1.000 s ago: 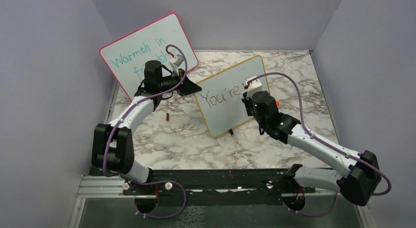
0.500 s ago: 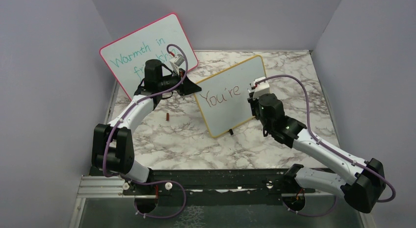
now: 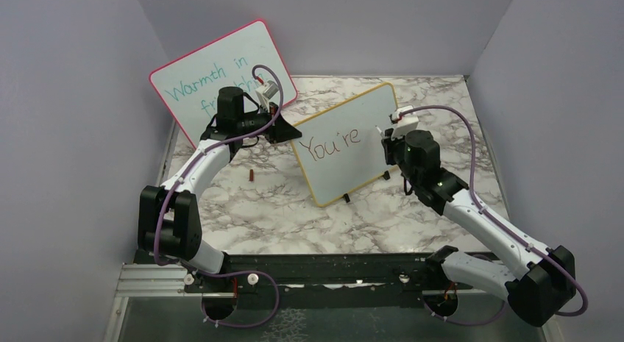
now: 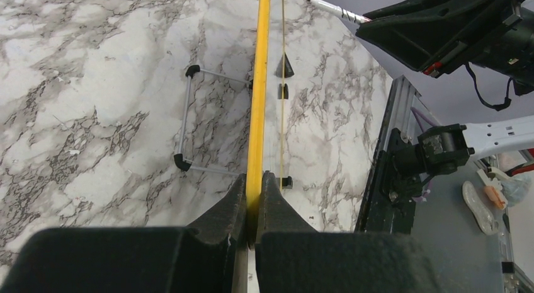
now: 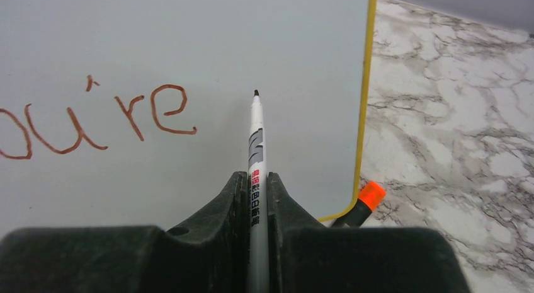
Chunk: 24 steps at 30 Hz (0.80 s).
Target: Write a sentence on the whiteboard
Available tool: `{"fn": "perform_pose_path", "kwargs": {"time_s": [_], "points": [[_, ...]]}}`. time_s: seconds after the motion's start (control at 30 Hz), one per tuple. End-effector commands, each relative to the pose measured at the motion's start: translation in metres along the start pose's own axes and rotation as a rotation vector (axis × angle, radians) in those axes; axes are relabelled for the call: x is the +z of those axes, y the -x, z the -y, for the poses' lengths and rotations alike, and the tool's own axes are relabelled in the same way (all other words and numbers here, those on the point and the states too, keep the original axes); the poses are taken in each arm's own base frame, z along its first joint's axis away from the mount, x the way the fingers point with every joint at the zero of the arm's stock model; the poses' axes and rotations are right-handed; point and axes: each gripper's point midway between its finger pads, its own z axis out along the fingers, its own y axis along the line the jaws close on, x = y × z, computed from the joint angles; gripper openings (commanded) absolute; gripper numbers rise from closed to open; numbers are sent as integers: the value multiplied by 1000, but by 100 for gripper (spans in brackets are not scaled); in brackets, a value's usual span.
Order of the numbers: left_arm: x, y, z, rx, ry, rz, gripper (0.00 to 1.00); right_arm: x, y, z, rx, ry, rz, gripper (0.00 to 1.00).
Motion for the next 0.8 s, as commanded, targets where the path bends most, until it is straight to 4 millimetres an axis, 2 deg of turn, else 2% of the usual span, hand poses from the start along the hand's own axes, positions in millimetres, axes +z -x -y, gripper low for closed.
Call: {"fn": "perform_pose_path", "kwargs": {"time_s": [0.0,0.27,0.57,0.77], "points": [[-1,-47,-23,-64,59,-128,0,-3,5,-18,-5,113,11,1],[-2,-46,-24,-66,61,-125,0,-16,-11,-45,-63,262,-40,1],[-2,-46,-24,-70,68,-124,0,-32,-27,-77,-142,324,-52,1],[-1,-47,-24,-82,67,-120,0,-41,-31,-102,-206,346,-26,1]]}}
